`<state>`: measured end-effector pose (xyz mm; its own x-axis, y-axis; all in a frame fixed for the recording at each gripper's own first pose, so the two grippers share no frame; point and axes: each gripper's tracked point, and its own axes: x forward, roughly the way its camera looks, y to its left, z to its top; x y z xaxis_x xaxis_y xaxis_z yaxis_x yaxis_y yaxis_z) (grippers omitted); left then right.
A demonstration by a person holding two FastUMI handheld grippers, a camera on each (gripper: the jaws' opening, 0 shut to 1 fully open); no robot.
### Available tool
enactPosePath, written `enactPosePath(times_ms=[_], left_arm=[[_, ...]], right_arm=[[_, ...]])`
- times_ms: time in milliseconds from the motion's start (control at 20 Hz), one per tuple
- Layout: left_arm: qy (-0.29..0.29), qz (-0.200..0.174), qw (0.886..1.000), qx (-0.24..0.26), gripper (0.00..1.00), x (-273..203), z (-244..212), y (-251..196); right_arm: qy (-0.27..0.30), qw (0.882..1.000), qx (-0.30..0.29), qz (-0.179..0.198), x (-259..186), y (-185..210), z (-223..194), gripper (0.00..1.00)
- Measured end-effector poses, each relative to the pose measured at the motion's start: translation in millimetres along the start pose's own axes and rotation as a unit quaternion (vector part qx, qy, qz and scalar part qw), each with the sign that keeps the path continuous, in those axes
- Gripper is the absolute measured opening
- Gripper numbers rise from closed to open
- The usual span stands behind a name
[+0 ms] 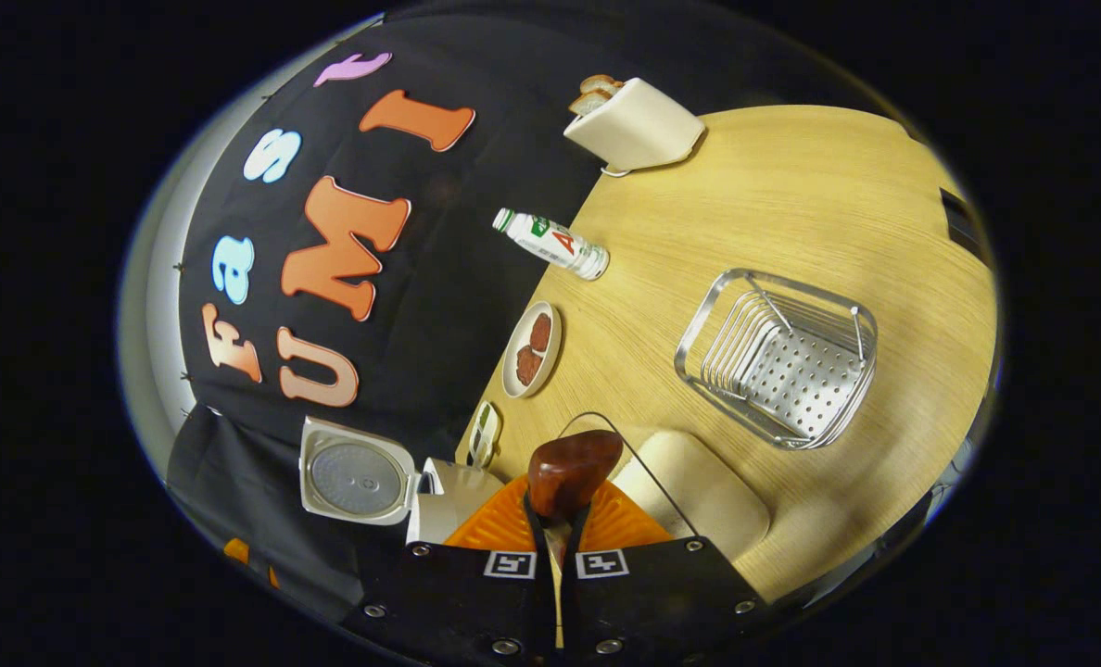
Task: Close the left gripper, press the button to open the rice cooker; take a wooden spoon from the chopstick holder with the right hand, scoop a spoonful of rice and pour it into the rice cooker, then put the wooden spoon back into the chopstick holder.
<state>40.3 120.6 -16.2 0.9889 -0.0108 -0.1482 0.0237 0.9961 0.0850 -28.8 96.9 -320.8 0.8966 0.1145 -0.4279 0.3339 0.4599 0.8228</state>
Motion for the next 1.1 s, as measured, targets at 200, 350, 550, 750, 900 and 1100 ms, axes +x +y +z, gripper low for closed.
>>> enactPosePath(times_ms=[200, 350, 550, 750, 900, 1100], left_arm=[[-0.002, -0.003, 1.000, -0.001, 1.00, 2, -1, -1], [-0.004, -0.007, 1.000, -0.001, 1.00, 2, -1, -1], [-0.004, -0.008, 1.000, -0.002, 1.00, 4, -5, 4], [-0.003, -0.005, 1.000, -0.009, 1.00, 5, -8, 15], [0.001, -0.012, 1.000, -0.013, 1.00, 6, -12, 17], [0.000, -0.017, 1.000, -0.001, 0.99, 6, -9, 21]], right_arm=[[-0.012, 1.000, 0.019, 0.009, -11, 18, 16, 0.01], [-0.013, 0.999, 0.026, 0.018, -17, 37, 22, 0.01], [-0.010, 0.999, 0.017, 0.030, -19, 66, 25, 0.01], [-0.001, 0.999, 0.020, 0.043, -15, 95, 24, 0.01], [0.000, 0.999, 0.011, 0.048, -1, 118, 19, 0.01], [0.014, 0.997, 0.014, 0.070, 14, 158, 9, 0.02]])
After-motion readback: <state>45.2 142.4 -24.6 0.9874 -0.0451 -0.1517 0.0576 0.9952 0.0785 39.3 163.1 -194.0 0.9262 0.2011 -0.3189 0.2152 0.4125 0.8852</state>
